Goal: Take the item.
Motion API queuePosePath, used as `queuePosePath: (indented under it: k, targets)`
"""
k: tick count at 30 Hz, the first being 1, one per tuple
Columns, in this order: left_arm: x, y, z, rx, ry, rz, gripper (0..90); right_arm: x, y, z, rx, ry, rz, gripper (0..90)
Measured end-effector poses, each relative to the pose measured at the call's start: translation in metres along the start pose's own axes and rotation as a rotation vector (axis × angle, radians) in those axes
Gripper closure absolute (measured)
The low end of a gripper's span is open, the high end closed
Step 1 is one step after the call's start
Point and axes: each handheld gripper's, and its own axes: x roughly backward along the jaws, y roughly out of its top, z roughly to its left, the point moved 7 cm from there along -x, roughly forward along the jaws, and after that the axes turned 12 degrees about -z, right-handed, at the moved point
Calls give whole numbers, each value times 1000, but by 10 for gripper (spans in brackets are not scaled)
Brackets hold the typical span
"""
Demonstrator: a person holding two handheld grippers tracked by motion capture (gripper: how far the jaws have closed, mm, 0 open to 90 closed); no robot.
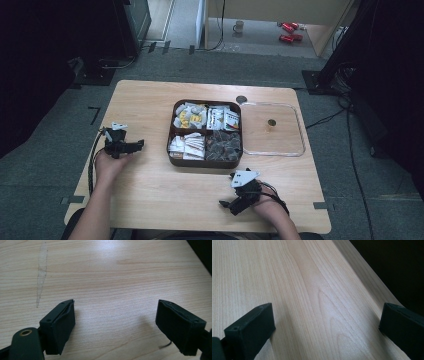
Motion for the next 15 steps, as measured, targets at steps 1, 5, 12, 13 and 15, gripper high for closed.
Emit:
queuePosePath:
  k: [1,5,12,13,15]
  targets:
    - [0,1,0,1,-7,4,172,0,0,0,-1,0,0,0]
    - [3,3,0,-15,-44,9,273,0,0,0,-1,0,0,0]
    - [6,9,1,-46,-61,6,310,0,0,0,0,0,0,0]
    - [7,10,0,-48,-64,9,310,0,0,0,1,1,0,0]
    - [7,12,-1,-48,-76,9,351,0,0,0,1,1,1,0]
